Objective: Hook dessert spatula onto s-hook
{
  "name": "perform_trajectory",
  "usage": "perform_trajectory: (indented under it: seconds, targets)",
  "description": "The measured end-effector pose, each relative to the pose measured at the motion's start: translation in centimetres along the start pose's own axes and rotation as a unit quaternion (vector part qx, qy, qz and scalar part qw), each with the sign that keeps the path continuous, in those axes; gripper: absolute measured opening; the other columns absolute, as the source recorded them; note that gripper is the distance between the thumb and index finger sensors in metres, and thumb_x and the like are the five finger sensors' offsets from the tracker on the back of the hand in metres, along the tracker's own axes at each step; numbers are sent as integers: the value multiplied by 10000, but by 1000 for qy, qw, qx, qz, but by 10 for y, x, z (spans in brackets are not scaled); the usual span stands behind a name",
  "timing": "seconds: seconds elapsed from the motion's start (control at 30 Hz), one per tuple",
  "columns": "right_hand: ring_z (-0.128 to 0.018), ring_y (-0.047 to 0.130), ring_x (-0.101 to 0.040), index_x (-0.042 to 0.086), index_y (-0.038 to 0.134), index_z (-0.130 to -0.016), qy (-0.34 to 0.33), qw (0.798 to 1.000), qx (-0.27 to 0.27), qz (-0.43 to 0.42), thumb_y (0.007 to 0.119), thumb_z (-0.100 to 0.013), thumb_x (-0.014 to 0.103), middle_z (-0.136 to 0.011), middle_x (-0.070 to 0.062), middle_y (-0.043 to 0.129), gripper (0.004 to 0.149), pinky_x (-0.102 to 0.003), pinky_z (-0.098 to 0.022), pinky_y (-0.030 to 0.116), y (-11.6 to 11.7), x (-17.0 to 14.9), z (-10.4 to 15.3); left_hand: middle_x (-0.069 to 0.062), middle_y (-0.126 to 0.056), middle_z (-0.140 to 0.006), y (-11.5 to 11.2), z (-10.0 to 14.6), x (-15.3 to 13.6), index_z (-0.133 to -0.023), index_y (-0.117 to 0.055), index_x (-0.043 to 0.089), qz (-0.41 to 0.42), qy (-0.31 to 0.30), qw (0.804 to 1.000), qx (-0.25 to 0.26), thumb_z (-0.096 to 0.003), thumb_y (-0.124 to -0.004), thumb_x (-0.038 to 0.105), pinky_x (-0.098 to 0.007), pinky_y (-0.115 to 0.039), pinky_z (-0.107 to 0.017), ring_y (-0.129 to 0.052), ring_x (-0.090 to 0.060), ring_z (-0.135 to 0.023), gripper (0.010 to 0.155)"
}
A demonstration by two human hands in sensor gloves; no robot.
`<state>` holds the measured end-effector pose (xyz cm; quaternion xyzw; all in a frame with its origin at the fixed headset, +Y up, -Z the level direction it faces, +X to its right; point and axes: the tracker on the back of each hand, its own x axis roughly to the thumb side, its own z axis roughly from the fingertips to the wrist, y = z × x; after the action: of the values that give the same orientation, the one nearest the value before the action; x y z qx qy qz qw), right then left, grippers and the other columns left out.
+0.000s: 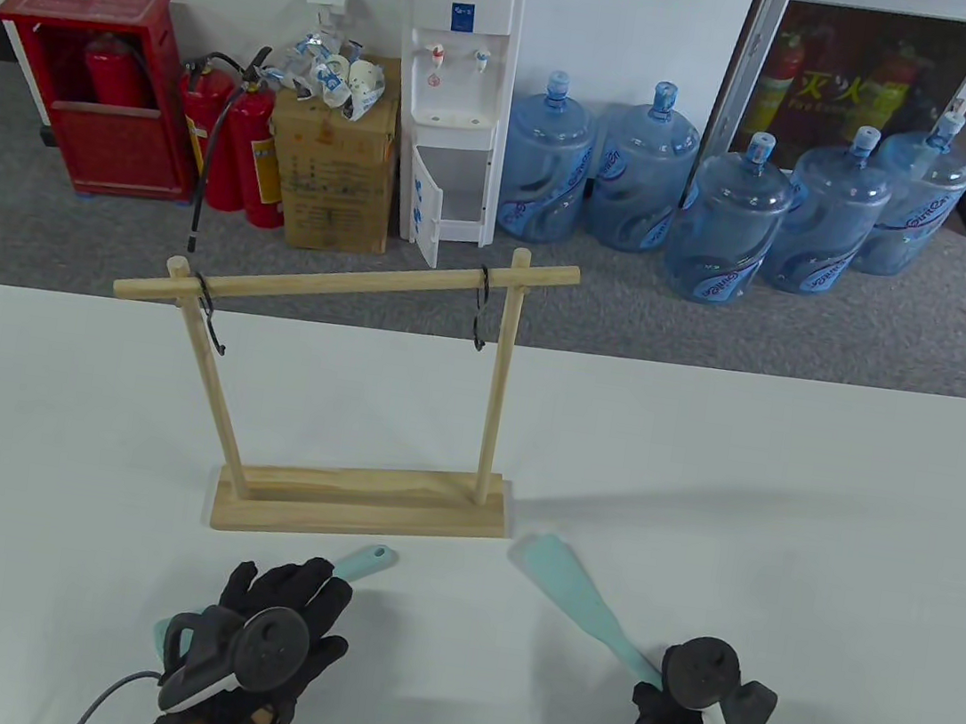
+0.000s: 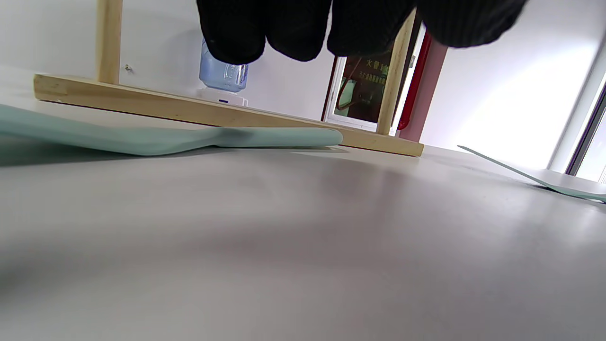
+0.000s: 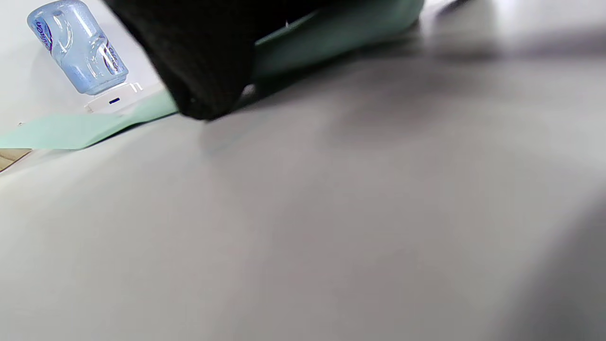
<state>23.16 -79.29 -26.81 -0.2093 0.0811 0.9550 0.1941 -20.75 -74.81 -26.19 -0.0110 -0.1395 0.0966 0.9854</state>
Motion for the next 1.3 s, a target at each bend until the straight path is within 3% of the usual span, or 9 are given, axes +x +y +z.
perform_trajectory:
  seconds: [0.43,0.57,0.63,0.77,1.07,1.3]
  targets:
    - [-921,557,-424,161,740,-903,-18,997,-36,-71,877,-403,297,-1008,-152,569,537,-637,-699,419,-7,-6,0,2,-574,-1210,0,0,-1,-1062,-607,345,3,2,1000,0,-477,-660,583,-701,-331,-786,-635,-369,-1092,633]
    - [-849,690,-387,174,766,-867,-29,994,-58,-92,897,-390,286,-938,-139,688,507,-613,-669,512,-11,-6,2,2,-575,-1209,-1,-1,-2,-1062,-605,347,4,3,1000,-1,-478,-660,583,-701,-331,-786,-634,-370,-1092,632]
    - [-762,793,-342,173,807,-837,-46,991,-64,-104,909,-376,289,-829,-119,818,486,-592,-638,578,-14,-6,1,1,-576,-1210,-1,0,-2,-1062,-607,345,5,5,1000,-2,-477,-660,583,-701,-332,-786,-635,-369,-1092,634]
    - [-673,866,-348,169,779,-849,-72,985,-71,-138,881,-395,279,-807,-118,813,478,-572,-542,666,-16,-3,4,1,-574,-1210,-1,0,-2,-1060,-605,348,7,6,1000,-1,-477,-660,584,-701,-332,-786,-635,-370,-1092,631]
    - [-657,838,-330,196,734,-865,-229,952,-170,-106,854,-410,274,-837,-96,753,477,-558,-506,646,-29,33,31,0,-577,-1210,3,2,-10,-1062,-610,349,25,20,999,9,-478,-660,584,-700,-334,-786,-637,-372,-1091,631]
    - [-690,815,-331,214,738,-863,-327,918,-217,-53,860,-410,265,-854,-84,740,472,-554,-512,635,-27,70,55,1,-577,-1207,9,4,-14,-1093,-485,380,47,29,997,44,-477,-662,596,-697,-344,-785,-647,-367,-1085,676]
